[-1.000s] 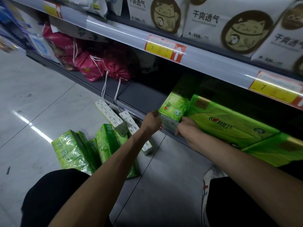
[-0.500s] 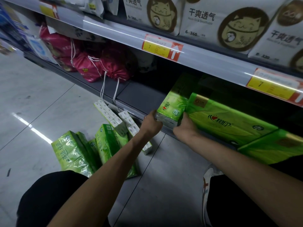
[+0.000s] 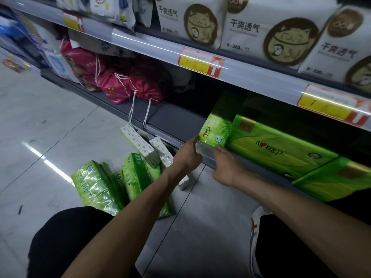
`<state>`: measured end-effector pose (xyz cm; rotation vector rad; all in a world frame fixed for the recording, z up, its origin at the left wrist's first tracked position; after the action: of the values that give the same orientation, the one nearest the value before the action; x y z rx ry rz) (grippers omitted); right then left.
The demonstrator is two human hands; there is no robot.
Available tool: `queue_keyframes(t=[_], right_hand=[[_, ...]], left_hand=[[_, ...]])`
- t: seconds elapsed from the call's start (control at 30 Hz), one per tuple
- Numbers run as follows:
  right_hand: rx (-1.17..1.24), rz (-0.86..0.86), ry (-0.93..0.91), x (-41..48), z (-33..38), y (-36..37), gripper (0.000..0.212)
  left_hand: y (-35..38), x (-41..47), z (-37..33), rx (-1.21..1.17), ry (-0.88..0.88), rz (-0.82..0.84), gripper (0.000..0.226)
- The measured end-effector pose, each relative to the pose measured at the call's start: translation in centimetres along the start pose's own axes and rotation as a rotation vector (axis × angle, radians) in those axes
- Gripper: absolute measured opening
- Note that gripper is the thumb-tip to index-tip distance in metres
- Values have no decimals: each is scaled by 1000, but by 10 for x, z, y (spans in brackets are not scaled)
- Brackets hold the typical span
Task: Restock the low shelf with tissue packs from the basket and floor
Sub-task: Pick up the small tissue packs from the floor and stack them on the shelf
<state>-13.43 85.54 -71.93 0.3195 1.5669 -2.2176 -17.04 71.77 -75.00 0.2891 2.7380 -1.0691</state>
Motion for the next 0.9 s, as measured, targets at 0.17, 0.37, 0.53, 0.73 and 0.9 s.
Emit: queue_keyframes(t=[0.17, 0.37, 0.53, 0.73, 0.9], right_hand=[[92, -11, -18, 0, 3, 6, 86], [113, 0, 16, -3, 6, 7, 88], [138, -8, 16, -1, 1, 12, 93], [104, -10, 43, 0, 3, 14, 86], [47, -86, 39, -3, 12, 3, 71]], left_hand=[[3, -12, 1, -66, -45, 2, 86], [5, -13, 3, -44, -89, 78, 95], [8, -8, 5, -78, -81, 66, 95], [10, -6, 12, -161, -96, 104, 98], [-13, -31, -6, -73, -60, 94, 77]])
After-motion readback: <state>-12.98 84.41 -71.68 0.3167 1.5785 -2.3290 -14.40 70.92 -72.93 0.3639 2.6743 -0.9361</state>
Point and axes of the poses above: each hand's wrist, its own x-axis towards the middle knuckle, its own y-axis out of the palm, z = x × y, the point moved 4 cm from there along x, towards the middle knuckle, and after that the axes turned 3 degrees about -x, right-handed, at the moved point
